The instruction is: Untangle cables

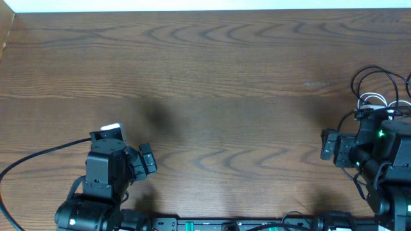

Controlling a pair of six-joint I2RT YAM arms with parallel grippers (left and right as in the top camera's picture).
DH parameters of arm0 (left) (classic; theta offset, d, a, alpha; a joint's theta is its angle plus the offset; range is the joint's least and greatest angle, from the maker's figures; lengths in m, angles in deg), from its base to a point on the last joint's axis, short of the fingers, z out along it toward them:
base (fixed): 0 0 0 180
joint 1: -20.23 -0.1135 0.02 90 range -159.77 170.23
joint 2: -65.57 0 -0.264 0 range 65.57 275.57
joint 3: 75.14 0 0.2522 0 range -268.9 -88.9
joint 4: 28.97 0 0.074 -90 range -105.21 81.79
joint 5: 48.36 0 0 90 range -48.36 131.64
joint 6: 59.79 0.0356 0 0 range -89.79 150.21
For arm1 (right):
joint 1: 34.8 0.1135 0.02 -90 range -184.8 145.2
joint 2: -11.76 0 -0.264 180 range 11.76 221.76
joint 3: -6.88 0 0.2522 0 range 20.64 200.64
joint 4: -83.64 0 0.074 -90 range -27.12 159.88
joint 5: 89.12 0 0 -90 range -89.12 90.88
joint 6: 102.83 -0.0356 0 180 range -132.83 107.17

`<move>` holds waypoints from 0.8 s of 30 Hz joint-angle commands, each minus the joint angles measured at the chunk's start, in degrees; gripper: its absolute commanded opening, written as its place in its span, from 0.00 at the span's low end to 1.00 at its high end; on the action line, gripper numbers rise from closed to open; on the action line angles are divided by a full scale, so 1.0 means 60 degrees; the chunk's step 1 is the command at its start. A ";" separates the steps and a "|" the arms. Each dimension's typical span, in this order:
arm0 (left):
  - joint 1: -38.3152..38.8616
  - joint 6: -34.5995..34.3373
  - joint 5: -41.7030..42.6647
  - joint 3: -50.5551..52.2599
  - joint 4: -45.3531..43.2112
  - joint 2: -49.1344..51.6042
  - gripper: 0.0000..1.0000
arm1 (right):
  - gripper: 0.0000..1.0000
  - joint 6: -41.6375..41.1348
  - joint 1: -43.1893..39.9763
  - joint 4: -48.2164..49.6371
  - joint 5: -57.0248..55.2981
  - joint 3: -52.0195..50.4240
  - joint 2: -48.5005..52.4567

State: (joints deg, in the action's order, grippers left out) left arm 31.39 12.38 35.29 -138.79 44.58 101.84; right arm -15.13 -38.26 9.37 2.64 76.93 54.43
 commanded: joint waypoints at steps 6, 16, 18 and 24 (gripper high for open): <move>0.0004 -0.0047 -0.0127 0.0029 0.0022 0.0000 0.98 | 0.99 0.0109 0.0015 0.2171 -0.0124 -0.0608 -0.1351; 0.0004 -0.0047 -0.0127 0.0029 0.0022 0.0004 0.98 | 0.99 0.0113 0.0015 0.8444 -0.0127 -0.4335 -0.4761; 0.0004 -0.0047 -0.0127 0.0029 0.0022 0.0000 0.98 | 0.99 0.0117 0.0015 0.9395 -0.0127 -0.5067 -0.5136; 0.0004 -0.0047 -0.0127 0.0029 0.0022 0.0000 0.98 | 0.99 0.0157 0.0022 1.1500 -0.0280 -0.7278 -0.6145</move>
State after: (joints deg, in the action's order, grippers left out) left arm 31.39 12.38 35.27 -138.73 44.62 101.84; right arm -14.92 -38.26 74.98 1.90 38.38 20.34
